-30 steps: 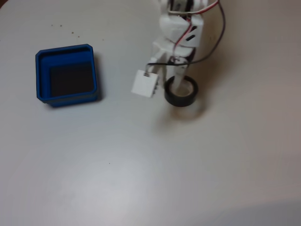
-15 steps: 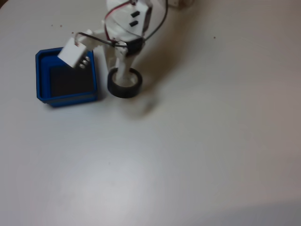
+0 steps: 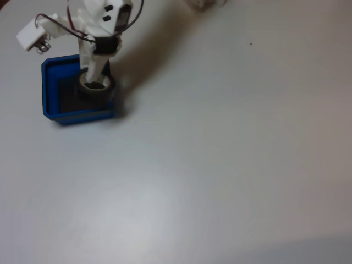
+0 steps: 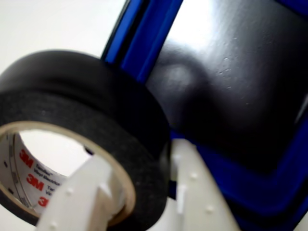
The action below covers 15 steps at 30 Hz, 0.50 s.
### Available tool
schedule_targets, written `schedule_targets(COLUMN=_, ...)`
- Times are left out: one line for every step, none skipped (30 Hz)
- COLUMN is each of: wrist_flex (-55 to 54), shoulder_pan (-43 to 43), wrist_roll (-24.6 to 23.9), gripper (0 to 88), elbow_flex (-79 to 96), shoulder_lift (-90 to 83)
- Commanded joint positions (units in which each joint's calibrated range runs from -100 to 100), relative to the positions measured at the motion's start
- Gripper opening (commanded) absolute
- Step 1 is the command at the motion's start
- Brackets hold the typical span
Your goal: Pick the black tape roll and drop it in the blue box
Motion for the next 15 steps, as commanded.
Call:
schedule_targets(wrist_flex=-1.5, shoulder_pan=3.1, wrist_roll=0.3, gripper=0.4, elbow_flex=-4.3, shoulder_lift=0.1)
schedule_targets(wrist_flex=-1.5, shoulder_pan=4.0, wrist_roll=0.3, gripper=0.4, elbow_flex=-4.3, shoulder_lift=0.5)
schedule_targets(wrist_flex=-1.5, shoulder_pan=4.7, wrist_roll=0.3, gripper=0.4, elbow_flex=-4.3, shoulder_lift=0.7)
schedule_targets(wrist_flex=-1.5, shoulder_pan=5.3, wrist_roll=0.3, gripper=0.4, elbow_flex=-4.3, shoulder_lift=0.8)
schedule_targets(wrist_flex=-1.5, shoulder_pan=5.9, wrist_roll=0.3, gripper=0.4, elbow_flex=-4.3, shoulder_lift=0.8)
schedule_targets(wrist_flex=-1.5, shoulder_pan=6.4, wrist_roll=0.3, gripper=0.4, elbow_flex=-4.2, shoulder_lift=0.9)
schedule_targets(wrist_flex=-1.5, shoulder_pan=6.8, wrist_roll=0.4, gripper=0.4, elbow_flex=-4.2, shoulder_lift=0.9)
schedule_targets(wrist_flex=-1.5, shoulder_pan=7.1, wrist_roll=0.4, gripper=0.4, elbow_flex=-4.2, shoulder_lift=0.9)
schedule_targets(wrist_flex=-1.5, shoulder_pan=7.4, wrist_roll=0.4, gripper=0.4, elbow_flex=-4.1, shoulder_lift=0.9)
schedule_targets(wrist_flex=-1.5, shoulder_pan=7.5, wrist_roll=0.4, gripper=0.4, elbow_flex=-4.1, shoulder_lift=0.9)
schedule_targets(wrist_flex=-1.5, shoulder_pan=7.5, wrist_roll=0.4, gripper=0.4, elbow_flex=-4.0, shoulder_lift=1.0)
schedule_targets(wrist_flex=-1.5, shoulder_pan=7.5, wrist_roll=0.4, gripper=0.4, elbow_flex=-4.0, shoulder_lift=1.0)
schedule_targets(wrist_flex=-1.5, shoulder_pan=7.6, wrist_roll=0.4, gripper=0.4, elbow_flex=-4.0, shoulder_lift=1.5)
schedule_targets(wrist_flex=-1.5, shoulder_pan=7.6, wrist_roll=0.4, gripper=0.4, elbow_flex=-4.2, shoulder_lift=2.2)
schedule_targets(wrist_flex=-1.5, shoulder_pan=7.6, wrist_roll=0.4, gripper=0.4, elbow_flex=-4.3, shoulder_lift=3.0)
